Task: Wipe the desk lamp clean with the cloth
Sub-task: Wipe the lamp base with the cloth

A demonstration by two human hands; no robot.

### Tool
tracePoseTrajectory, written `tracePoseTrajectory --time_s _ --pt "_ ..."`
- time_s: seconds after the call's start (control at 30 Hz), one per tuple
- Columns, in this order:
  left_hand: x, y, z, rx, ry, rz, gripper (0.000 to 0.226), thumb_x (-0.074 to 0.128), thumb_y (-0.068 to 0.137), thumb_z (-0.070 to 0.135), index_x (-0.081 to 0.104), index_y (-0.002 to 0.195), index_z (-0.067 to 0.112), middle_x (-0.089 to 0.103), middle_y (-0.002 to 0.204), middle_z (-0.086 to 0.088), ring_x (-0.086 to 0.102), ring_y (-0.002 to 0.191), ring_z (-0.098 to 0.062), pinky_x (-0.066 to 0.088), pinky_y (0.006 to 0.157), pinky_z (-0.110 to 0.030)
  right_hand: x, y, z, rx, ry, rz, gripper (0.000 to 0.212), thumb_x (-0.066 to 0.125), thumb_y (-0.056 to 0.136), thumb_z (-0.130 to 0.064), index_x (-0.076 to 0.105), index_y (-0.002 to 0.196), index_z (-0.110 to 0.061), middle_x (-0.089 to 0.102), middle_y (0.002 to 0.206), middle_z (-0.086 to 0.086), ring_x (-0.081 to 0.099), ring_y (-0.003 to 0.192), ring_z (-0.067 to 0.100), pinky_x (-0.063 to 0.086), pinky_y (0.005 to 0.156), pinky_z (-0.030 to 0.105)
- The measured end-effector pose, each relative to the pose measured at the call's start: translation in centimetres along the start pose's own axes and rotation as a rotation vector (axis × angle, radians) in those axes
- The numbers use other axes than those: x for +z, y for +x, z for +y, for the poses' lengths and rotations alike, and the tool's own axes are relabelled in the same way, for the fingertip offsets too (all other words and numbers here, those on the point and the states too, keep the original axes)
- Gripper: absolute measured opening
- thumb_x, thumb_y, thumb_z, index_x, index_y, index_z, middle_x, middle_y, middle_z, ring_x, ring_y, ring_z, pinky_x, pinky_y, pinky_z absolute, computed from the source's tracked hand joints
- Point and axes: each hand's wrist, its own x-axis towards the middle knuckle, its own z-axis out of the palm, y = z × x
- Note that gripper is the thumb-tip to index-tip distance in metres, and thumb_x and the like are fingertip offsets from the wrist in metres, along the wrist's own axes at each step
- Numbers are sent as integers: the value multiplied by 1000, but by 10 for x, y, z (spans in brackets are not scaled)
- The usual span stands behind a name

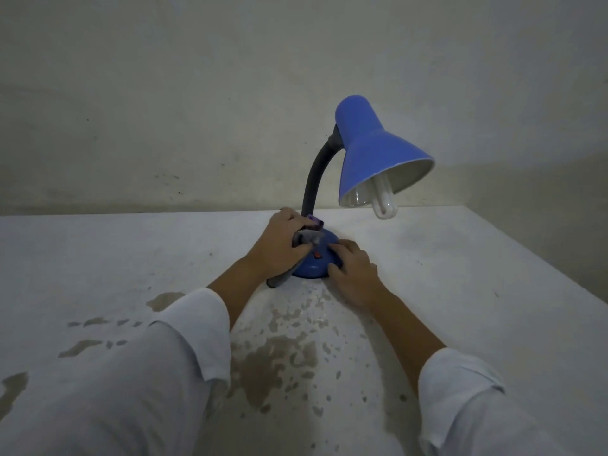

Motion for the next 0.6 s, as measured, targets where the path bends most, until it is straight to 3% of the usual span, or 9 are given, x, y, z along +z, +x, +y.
tracePoseTrajectory --time_s 0.13,0.27,0.37,0.5,0.6 --pt "19 8 5 81 18 -82 30 55 87 20 59 116 16 64 114 -3 55 107 -20 41 98 -33 5 -1 5 -10 -1 57 50 39 84 -35 47 130 -16 44 139 6 47 117 30 41 92 42" --pt "27 5 -1 -26 85 -33 26 51 88 25 60 112 19 67 109 -4 59 102 -25 47 88 -43 5 -1 7 -10 40 72 58 36 78 -39 46 132 -20 44 140 3 46 119 26 38 96 41" --pt "22 3 -11 -68 111 -30 16 54 86 35 62 97 27 69 102 2 61 96 -24 51 81 -44 6 -1 8 -8 55 71 60 38 78 -41 44 135 -23 41 143 1 44 123 24 36 99 41" --pt "9 0 -25 -150 76 -83 8 53 85 40 58 85 34 63 99 5 58 98 -24 48 84 -36 6 -2 9 -12 49 64 50 44 89 -37 41 137 -24 37 146 -1 41 126 23 33 102 40" --pt "-2 1 -41 -244 166 -72 12 51 88 29 56 90 19 59 95 -7 58 94 -29 45 80 -36 7 -3 7 -14 20 57 47 43 93 -32 38 139 -25 33 149 -1 39 128 22 32 104 40"
